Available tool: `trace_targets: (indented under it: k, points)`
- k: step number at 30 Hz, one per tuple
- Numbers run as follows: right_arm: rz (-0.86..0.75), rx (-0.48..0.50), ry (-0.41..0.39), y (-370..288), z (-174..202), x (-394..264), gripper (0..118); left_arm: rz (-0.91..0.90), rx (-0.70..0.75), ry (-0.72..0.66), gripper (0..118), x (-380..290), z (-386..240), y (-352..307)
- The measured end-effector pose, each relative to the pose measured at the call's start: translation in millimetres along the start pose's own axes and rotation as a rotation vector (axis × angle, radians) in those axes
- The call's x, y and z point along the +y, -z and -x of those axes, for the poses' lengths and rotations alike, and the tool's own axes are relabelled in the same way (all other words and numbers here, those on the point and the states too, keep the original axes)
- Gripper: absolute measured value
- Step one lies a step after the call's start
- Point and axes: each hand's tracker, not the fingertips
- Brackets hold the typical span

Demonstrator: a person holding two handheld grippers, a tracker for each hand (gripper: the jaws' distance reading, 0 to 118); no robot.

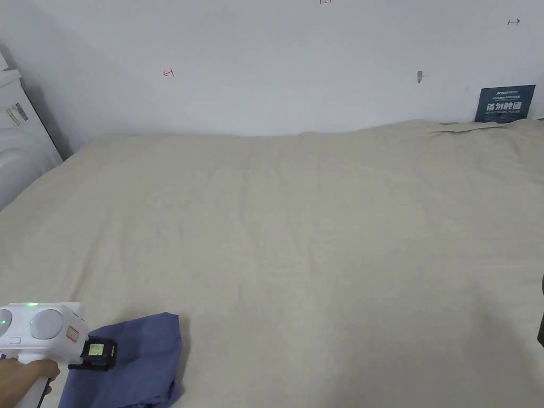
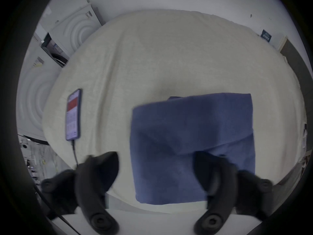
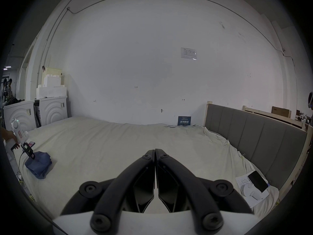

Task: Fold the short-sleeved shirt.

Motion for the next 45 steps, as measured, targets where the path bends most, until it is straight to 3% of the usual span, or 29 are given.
trace_targets:
  k: [9,22,32,35,39,42,45]
  points:
    - [-0.012,0.011,0.004,-5,-14,5,0,-0.396,-0.071,-0.165,115,-11,-21,-87]
    - [-0.086,0.017,0.026,-13,-35,24,0,-1.056,-0.167,-0.103,118,-53,-106,-204]
    - [-0.114,0.004,0.021,-22,-56,25,0,-1.134,-0.220,-0.033,116,-77,-193,-211]
    - [-0.119,-0.007,0.022,-24,-60,24,0,-1.196,-0.215,0.007,101,-91,-219,-212]
    - [-0.122,-0.024,0.027,-27,-65,21,0,-1.237,-0.221,-0.022,69,-105,-242,-212]
    - [-0.123,-0.030,0.031,-29,-69,20,0,-1.277,-0.202,-0.052,64,-114,-254,-214]
    - [-0.127,-0.036,0.036,-31,-71,19,0,-1.282,-0.235,-0.094,24,-117,-258,-215]
